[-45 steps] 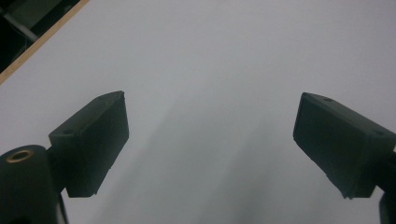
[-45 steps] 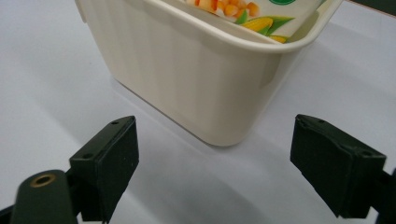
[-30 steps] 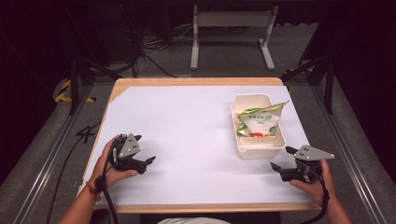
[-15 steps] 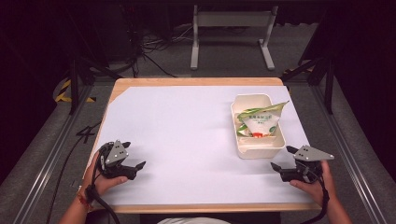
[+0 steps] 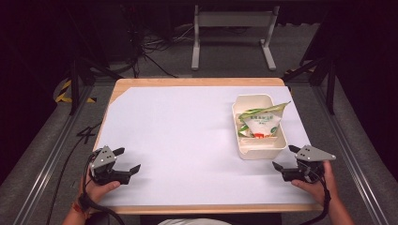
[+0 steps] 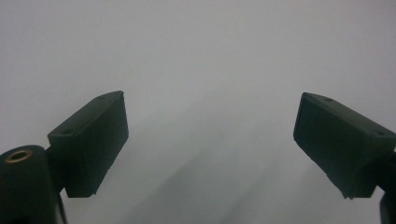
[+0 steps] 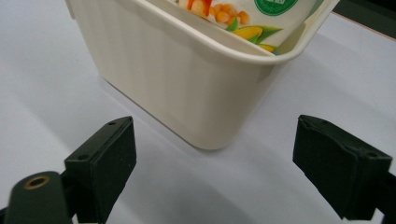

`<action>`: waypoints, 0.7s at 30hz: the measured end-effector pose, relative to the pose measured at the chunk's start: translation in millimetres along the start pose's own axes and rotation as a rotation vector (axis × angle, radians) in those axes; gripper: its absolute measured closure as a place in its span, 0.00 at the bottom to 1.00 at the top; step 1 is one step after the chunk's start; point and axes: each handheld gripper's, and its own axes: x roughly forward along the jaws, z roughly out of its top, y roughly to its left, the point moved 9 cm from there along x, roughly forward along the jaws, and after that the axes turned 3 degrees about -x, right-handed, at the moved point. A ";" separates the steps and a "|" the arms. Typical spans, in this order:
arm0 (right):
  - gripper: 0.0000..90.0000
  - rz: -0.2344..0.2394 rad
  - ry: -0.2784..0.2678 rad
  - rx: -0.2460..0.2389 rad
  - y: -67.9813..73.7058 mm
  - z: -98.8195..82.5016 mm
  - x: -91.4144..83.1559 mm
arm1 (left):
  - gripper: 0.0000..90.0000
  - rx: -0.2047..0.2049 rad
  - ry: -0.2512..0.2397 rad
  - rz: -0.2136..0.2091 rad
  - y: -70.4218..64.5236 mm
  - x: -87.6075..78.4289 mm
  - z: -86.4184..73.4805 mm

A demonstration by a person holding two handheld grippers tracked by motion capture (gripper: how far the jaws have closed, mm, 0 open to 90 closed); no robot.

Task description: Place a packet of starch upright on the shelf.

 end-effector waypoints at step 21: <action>0.14 -0.007 0.004 -0.002 -1.1 0.2 1.6 | 0.12 0.029 0.002 0.003 -3.4 1.2 0.6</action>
